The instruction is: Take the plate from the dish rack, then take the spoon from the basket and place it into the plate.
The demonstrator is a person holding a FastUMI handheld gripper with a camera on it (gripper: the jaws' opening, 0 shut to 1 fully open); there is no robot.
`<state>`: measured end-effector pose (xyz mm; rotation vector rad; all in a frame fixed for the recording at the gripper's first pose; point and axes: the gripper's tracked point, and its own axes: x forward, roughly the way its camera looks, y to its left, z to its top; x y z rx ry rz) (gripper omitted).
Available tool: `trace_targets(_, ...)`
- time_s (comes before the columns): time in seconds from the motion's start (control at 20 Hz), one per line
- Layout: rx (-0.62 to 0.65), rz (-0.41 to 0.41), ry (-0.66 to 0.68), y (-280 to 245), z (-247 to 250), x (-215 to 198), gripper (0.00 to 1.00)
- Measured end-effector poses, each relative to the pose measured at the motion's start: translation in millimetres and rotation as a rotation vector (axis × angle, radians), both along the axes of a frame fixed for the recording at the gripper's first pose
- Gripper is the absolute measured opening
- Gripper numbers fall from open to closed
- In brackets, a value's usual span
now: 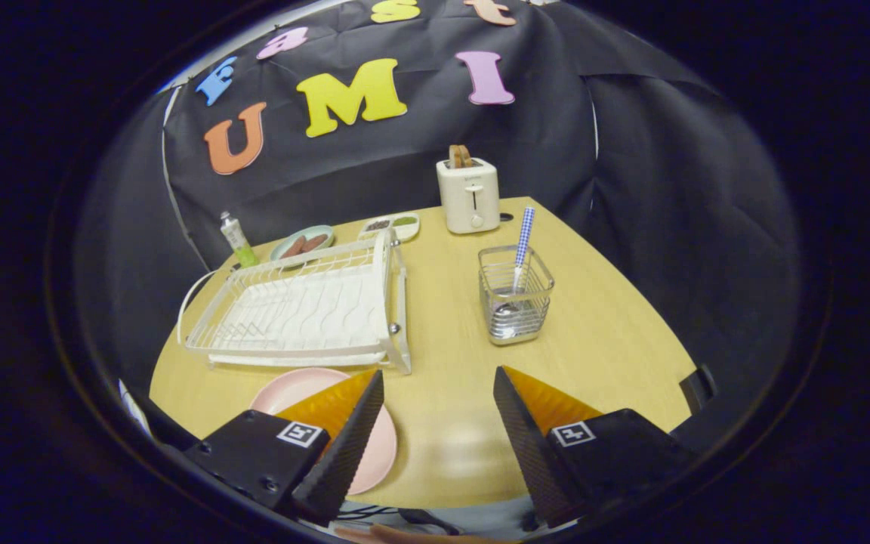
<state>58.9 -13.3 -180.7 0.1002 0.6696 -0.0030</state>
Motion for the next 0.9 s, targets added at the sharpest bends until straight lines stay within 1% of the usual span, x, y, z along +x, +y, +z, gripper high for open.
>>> trace_targets(0.1,-0.024,-0.006,-0.003,-5,8,11,0.95)
trace_targets(0.2,-0.039,0.007,-0.021,-7,19,22,0.95)
trace_targets(0.3,-0.048,0.009,-0.062,-12,31,36,0.95)
trace_targets(0.45,0.009,0.034,-0.214,-15,60,59,0.95)
trace_targets(0.55,0.001,0.010,-0.298,-35,72,73,0.95)
trace_targets(0.7,0.015,-0.010,-0.338,-59,68,97,0.95)
trace_targets(0.9,0.091,0.011,-0.330,-83,47,137,0.94)
